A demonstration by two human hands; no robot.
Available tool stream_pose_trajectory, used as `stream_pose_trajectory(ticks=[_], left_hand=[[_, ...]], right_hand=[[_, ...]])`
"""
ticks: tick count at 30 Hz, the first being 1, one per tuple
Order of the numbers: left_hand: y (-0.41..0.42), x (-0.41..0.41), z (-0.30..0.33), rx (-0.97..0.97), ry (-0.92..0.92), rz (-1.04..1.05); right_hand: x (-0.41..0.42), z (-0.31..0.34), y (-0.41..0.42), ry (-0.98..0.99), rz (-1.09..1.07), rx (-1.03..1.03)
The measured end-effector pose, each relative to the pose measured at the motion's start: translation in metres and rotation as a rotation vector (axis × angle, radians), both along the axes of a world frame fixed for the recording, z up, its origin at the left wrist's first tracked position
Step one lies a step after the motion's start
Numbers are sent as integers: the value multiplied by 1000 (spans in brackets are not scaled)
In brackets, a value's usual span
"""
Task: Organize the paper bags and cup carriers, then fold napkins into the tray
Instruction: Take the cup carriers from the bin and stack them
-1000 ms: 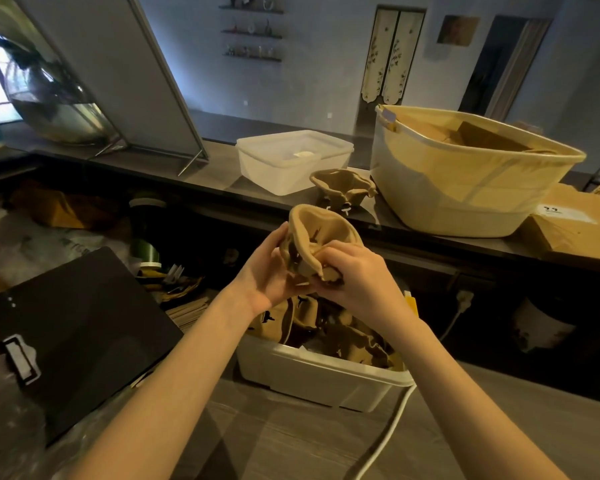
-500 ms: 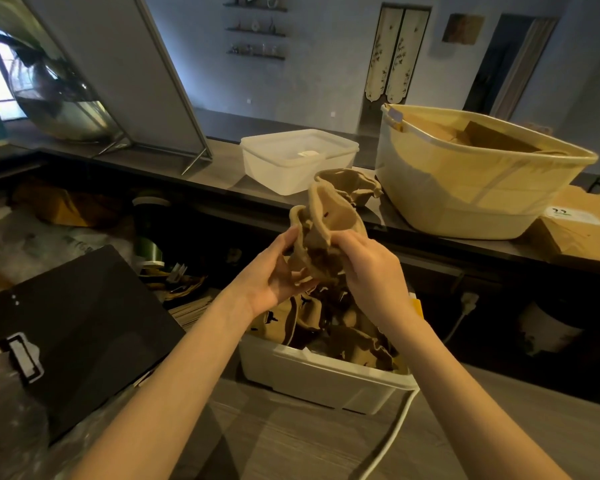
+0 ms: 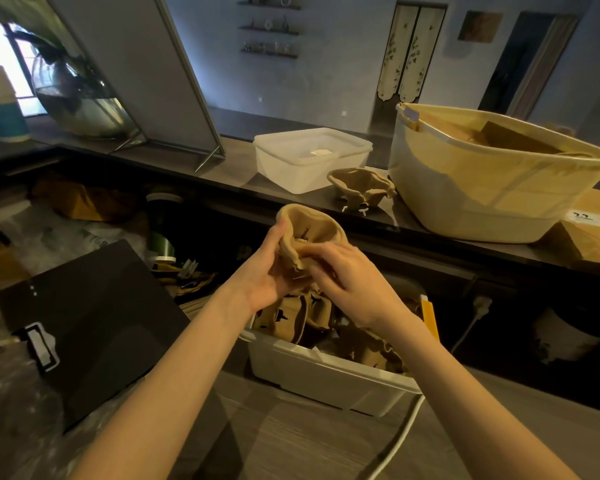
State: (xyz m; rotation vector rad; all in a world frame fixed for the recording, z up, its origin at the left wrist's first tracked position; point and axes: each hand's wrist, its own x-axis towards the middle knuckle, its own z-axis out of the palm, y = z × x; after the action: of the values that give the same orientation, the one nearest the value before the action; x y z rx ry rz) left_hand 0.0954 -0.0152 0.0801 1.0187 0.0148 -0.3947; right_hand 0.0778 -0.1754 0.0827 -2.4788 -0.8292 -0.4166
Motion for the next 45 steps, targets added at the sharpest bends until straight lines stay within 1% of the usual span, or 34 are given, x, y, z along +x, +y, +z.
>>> stream_pose_trajectory(ticks=[4,5,6,7,10,12,14,19,24,28,32,35,40,43,45], left_hand=[[12,5,-1,-74,17,138],[17,7,-2,-115,30,167],[22,9,-4,-152,38,191],[27,10,-6,-174,41,213],[40,12,-13,-177,42,268],[46,11,-16,-179,50,287],[52,10,-18,-173,53,292],[61,11,-21,-166,71,290],[67,12,-26,-163,90,296],[68,12,-27,-164,79,318],[68,14,-29,-144,68,335],[65,15,-30,-126,63,323],[63,16,-28,-104,40,311],[66,16,-29,-83,22,349],[67,17,-30,-81,15,392]], right_hand=[[7,-8,3,22,-100,366],[8,-11,3,50,-131,432],[12,-15,4,91,-169,455],[16,-19,3,144,-209,431],[31,-42,2,308,-325,223],[39,-53,5,340,-404,134],[43,-59,9,316,-438,67],[51,-64,21,188,-323,-228],[57,-68,29,58,-266,-383],[54,-65,31,-81,-314,-368],[52,-55,20,-143,-332,-322],[51,-52,16,-244,-339,-282],[47,-57,17,-223,-327,-275],[40,-49,14,-284,-330,-166],[35,-37,10,-272,-346,-41]])
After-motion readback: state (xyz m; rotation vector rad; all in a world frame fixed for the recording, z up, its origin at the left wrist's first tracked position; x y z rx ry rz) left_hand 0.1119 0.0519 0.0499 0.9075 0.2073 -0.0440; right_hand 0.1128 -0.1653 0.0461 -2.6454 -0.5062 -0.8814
